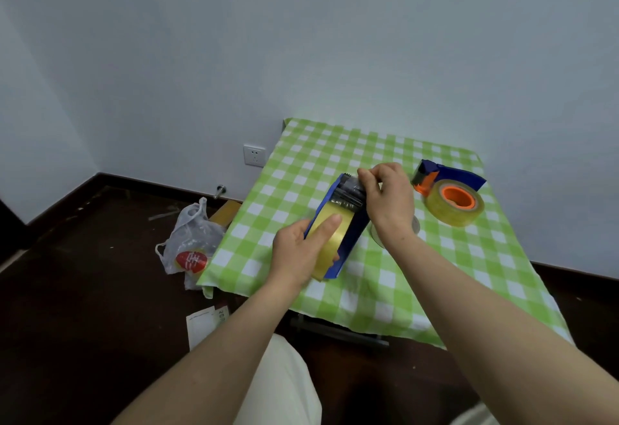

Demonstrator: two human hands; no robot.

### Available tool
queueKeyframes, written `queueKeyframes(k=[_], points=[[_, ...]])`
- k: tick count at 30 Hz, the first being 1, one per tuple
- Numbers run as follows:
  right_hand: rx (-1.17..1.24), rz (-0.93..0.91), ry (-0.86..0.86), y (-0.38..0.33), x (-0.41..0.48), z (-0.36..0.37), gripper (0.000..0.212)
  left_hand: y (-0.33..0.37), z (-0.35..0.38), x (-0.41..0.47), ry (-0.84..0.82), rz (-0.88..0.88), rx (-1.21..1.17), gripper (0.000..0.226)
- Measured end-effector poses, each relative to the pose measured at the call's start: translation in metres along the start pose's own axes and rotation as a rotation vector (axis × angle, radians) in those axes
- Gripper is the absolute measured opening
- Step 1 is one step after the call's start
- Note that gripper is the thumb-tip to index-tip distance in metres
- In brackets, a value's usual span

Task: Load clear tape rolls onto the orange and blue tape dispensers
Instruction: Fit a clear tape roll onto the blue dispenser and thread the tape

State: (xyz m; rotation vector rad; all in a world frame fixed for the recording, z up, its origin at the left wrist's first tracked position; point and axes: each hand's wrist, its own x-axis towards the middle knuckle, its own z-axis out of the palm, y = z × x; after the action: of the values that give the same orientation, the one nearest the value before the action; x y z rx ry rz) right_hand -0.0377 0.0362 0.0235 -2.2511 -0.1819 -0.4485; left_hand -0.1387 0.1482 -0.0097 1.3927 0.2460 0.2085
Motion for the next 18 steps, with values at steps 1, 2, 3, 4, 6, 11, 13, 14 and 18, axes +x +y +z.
queueKeyframes(k=[1, 2, 3, 4, 6, 11, 13, 14, 18], points=[[-0.001, 0.008, -0.003, 0.000, 0.001, -0.001, 0.033, 0.000, -0.001, 0.001, -0.018, -0.017, -0.001, 0.042], [0.002, 0.018, -0.007, 0.000, 0.001, -0.002, 0.034, 0.000, -0.003, 0.001, -0.045, -0.031, -0.004, 0.033], [0.003, 0.027, -0.012, -0.001, 0.003, -0.003, 0.034, 0.000, -0.004, 0.001, -0.078, -0.036, -0.011, 0.026], [-0.005, 0.030, -0.018, -0.002, 0.005, -0.004, 0.034, -0.001, -0.005, 0.001, -0.110, -0.038, -0.018, 0.020], [-0.041, 0.023, -0.027, -0.003, 0.007, -0.007, 0.035, -0.001, -0.005, 0.000, -0.154, -0.037, -0.021, 0.016], [-0.109, 0.008, -0.027, -0.007, 0.010, -0.015, 0.036, 0.007, -0.004, 0.000, -0.088, 0.032, 0.020, 0.016], [-0.107, 0.000, -0.013, -0.008, 0.013, -0.019, 0.036, 0.010, -0.003, 0.000, -0.053, 0.038, 0.035, 0.025], [-0.113, -0.004, -0.008, -0.008, 0.014, -0.020, 0.036, 0.010, -0.003, 0.000, -0.044, 0.033, 0.036, 0.028], [-0.094, -0.016, -0.018, -0.006, 0.016, -0.022, 0.035, 0.011, -0.002, 0.000, -0.017, -0.009, 0.057, 0.036]])
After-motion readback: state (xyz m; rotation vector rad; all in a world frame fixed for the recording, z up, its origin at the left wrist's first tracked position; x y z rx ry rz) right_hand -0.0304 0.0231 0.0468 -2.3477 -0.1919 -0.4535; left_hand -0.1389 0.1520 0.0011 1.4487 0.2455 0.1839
